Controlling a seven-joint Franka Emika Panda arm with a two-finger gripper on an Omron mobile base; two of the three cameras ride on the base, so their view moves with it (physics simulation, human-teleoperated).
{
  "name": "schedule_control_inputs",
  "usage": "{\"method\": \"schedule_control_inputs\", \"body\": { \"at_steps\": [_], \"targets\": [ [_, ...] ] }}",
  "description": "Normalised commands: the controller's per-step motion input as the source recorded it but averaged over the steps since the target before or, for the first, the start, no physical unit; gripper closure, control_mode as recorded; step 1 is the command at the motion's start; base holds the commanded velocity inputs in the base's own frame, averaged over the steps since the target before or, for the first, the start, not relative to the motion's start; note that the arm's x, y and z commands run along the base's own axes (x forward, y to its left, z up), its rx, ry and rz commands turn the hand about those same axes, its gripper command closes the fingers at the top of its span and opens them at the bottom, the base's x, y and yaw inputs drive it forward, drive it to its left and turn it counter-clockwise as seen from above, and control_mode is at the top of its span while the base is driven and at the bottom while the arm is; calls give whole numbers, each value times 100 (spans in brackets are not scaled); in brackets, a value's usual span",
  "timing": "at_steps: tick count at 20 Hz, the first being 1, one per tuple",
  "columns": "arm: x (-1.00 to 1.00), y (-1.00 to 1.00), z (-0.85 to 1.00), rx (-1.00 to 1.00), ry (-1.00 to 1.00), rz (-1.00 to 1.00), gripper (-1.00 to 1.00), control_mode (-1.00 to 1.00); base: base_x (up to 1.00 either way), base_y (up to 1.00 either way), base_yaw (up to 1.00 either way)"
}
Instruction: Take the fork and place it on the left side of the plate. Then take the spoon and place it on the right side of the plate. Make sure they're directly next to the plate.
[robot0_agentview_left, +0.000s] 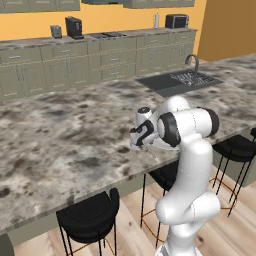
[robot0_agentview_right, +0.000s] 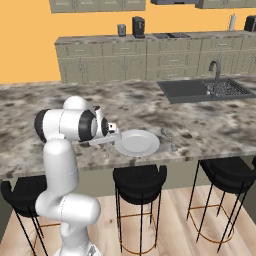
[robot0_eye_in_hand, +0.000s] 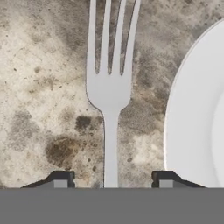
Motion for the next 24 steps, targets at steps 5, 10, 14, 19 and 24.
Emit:
{"method": "schedule_control_inputs", "body": {
  "at_steps": [5,10,14,19,24],
  "targets": [
    [-40,0,24,1,0,0,-100,-100,0,0,0],
    [-55,-4,83,0,-6,0,-100,-100,0,0,0],
    [-49,0,99,0,-9,0,-100,-100,0,0,0],
    [-54,-1,100,0,-9,-1,-100,-100,0,0,0],
    [-68,-8,100,0,-9,-3,-100,-100,0,0,0]
  ]
}}
